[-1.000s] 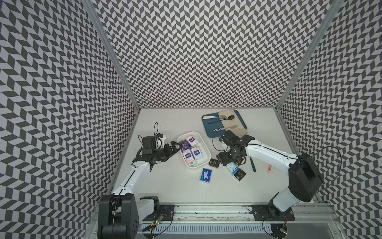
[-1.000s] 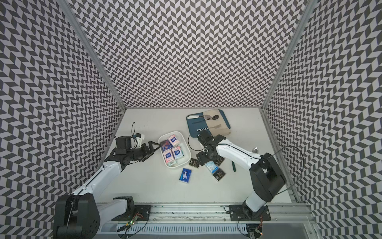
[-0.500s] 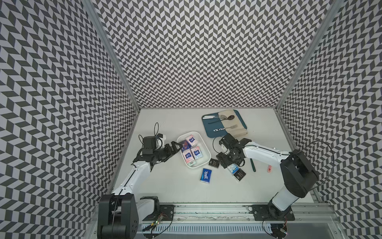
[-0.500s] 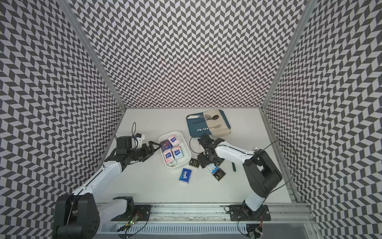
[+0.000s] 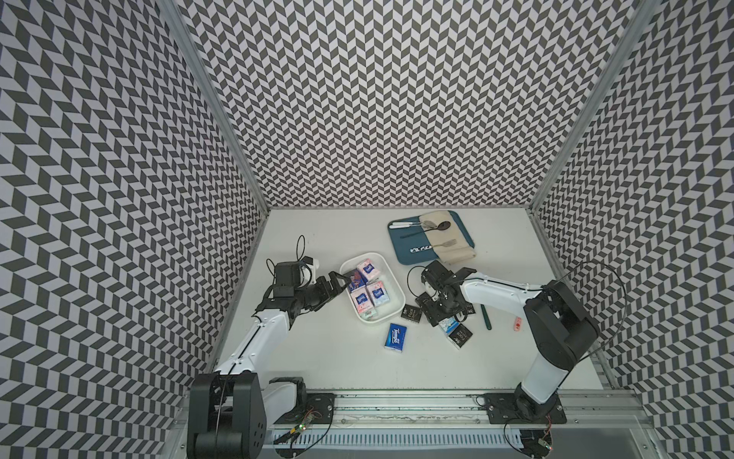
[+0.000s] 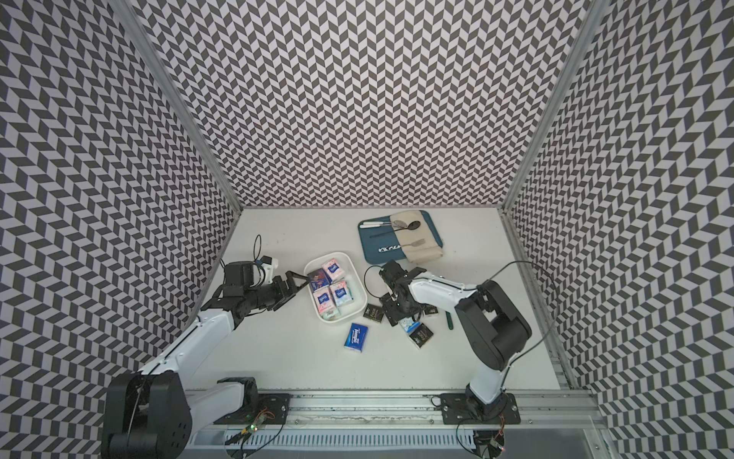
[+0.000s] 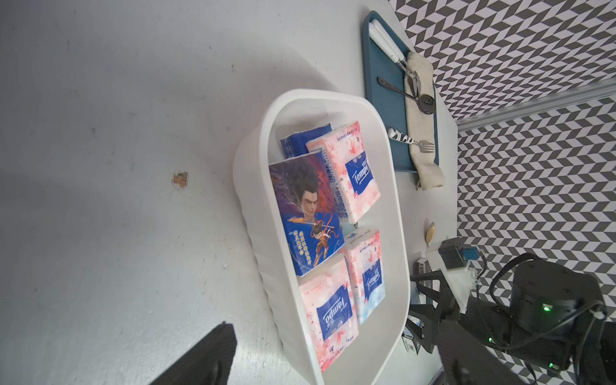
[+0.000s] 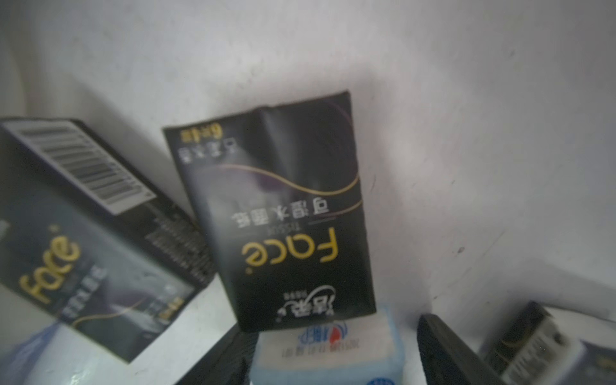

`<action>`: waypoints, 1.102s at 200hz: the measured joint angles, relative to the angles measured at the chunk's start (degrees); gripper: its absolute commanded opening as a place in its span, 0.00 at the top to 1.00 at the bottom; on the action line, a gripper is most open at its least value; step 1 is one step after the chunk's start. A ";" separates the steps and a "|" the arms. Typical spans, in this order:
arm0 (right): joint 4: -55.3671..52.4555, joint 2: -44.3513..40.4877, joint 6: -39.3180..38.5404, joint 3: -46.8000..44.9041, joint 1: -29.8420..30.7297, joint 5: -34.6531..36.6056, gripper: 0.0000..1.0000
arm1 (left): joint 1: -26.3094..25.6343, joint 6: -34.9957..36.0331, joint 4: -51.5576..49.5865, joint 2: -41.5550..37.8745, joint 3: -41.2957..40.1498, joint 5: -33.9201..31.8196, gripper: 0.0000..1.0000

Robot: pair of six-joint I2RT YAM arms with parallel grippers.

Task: Put the pocket tissues into the storage box
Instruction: Pick up the pocket tissues from the center of the board, then place the pocket tissues in the storage box.

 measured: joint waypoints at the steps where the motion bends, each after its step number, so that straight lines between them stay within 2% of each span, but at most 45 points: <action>1: -0.02 0.00 0.02 0.00 0.00 0.00 0.29 | 0.00 0.00 0.00 0.00 0.00 -0.02 0.00; 27: 0.09 0.00 0.20 0.00 0.00 -0.22 0.48 | 0.00 0.00 0.00 0.00 0.00 0.00 0.00; 52: 0.09 -0.02 0.74 0.02 0.00 -0.87 0.56 | 0.00 0.00 0.00 0.00 0.00 -0.02 0.00; 98: -1.68 -1.46 4.26 0.46 0.00 -3.28 0.57 | 0.00 0.02 0.02 0.07 0.02 -0.02 0.00; 145: -2.95 -9.14 11.19 4.50 0.72 -8.37 0.59 | 0.00 0.00 0.09 1.64 0.24 -0.04 0.00; 179: 3.63 -11.30 18.14 7.26 6.36 -10.08 0.59 | 0.81 -0.48 0.48 1.81 0.24 0.07 0.00; 220: 14.43 -9.11 25.83 7.98 14.95 -8.41 0.59 | 5.22 -1.29 1.05 1.31 0.24 -0.02 0.00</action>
